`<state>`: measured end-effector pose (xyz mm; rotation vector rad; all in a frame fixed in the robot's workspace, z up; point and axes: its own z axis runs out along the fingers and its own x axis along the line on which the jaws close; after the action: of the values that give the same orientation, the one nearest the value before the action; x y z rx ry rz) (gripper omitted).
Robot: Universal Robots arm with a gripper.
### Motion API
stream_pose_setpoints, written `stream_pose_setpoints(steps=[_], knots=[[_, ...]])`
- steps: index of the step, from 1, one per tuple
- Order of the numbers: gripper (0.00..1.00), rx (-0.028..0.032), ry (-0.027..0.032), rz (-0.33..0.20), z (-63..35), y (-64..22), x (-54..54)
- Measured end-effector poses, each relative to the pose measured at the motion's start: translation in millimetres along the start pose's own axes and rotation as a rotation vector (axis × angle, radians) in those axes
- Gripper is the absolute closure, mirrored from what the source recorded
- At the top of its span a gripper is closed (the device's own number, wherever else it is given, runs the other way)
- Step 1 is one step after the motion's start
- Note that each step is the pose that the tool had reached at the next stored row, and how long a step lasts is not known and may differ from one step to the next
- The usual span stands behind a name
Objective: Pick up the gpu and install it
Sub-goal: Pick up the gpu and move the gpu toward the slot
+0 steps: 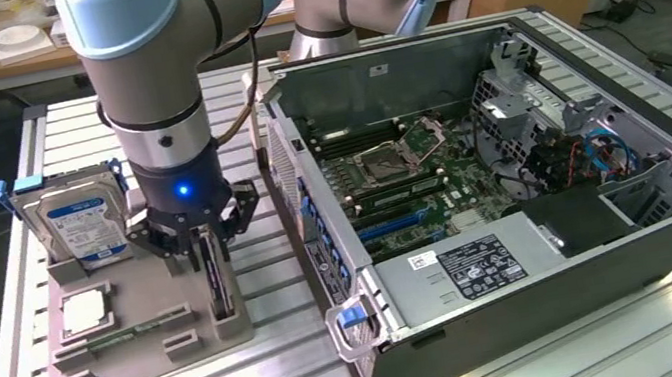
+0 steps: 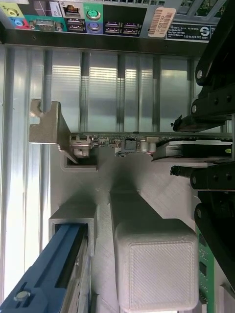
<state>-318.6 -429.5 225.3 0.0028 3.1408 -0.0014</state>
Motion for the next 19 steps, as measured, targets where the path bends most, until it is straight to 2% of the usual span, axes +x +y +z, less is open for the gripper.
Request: stream_pose_setpoints(steps=[6,7,13,19], knots=[[0.6,0.0,0.0,0.0,0.0,0.0,0.0],[0.67,0.0,0.0,0.0,0.0,0.0,0.0],[0.67,0.0,0.0,-0.003,0.0,0.0,0.0],[0.67,-0.0001,-0.0001,-0.033,0.1,0.0,0.0]])
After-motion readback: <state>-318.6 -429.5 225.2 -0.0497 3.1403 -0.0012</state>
